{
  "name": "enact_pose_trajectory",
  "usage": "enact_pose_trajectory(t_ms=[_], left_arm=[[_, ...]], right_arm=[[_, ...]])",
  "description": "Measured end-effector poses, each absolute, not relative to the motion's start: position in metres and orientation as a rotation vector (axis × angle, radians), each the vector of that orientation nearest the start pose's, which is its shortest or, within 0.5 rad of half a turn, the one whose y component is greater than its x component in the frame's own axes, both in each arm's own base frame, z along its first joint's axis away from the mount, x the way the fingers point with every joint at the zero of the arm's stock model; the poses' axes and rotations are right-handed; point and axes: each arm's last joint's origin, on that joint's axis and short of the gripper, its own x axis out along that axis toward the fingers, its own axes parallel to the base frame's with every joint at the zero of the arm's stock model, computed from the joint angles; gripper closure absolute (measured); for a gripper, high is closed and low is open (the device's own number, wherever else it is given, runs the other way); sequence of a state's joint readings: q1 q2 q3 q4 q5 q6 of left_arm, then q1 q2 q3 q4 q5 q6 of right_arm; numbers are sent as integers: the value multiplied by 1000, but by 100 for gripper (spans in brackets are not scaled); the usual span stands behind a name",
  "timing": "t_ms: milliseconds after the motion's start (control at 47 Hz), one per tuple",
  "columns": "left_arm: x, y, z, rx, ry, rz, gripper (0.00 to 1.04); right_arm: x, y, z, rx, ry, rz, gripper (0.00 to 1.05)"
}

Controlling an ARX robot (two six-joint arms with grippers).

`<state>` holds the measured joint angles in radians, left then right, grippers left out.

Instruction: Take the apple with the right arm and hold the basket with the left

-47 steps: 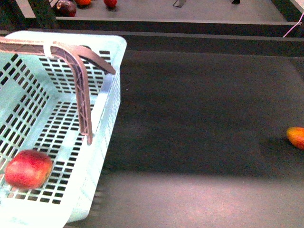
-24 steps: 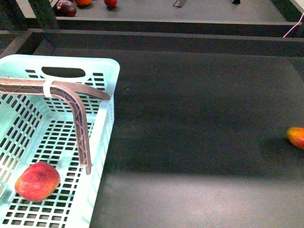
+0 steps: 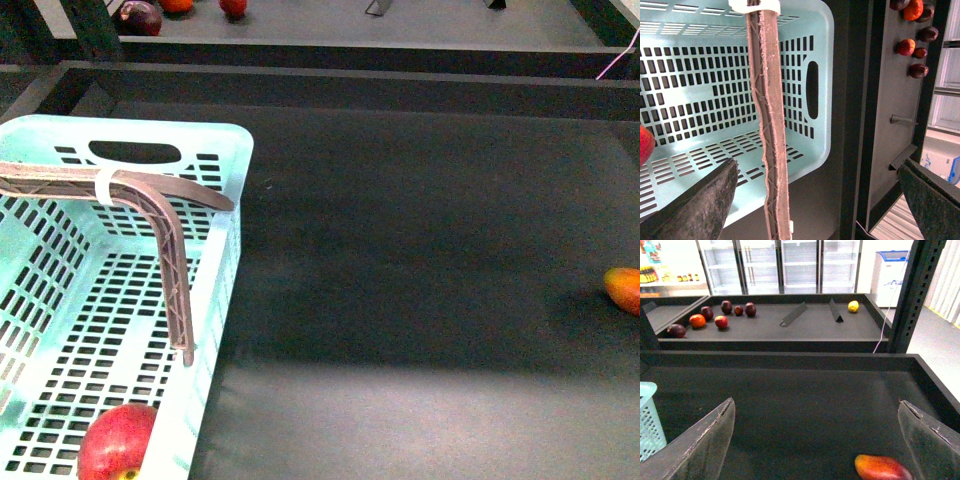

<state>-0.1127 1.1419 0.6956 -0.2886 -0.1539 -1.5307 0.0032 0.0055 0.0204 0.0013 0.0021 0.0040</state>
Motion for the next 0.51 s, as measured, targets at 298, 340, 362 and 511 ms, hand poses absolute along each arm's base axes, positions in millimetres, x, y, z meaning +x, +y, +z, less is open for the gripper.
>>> enact_pose_trajectory(t_ms=[298, 340, 362, 511], left_arm=[[205, -16, 205, -524, 75, 11, 45], [198, -14, 208, -329, 11, -3, 55], [196, -13, 208, -287, -1, -3, 58], [179, -2, 195, -75, 7, -8, 85]], right_arm=[[97, 0, 170, 4, -16, 1, 9], [97, 0, 170, 4, -16, 1, 9], [97, 0, 170, 4, -16, 1, 9], [97, 0, 170, 4, -16, 1, 9]])
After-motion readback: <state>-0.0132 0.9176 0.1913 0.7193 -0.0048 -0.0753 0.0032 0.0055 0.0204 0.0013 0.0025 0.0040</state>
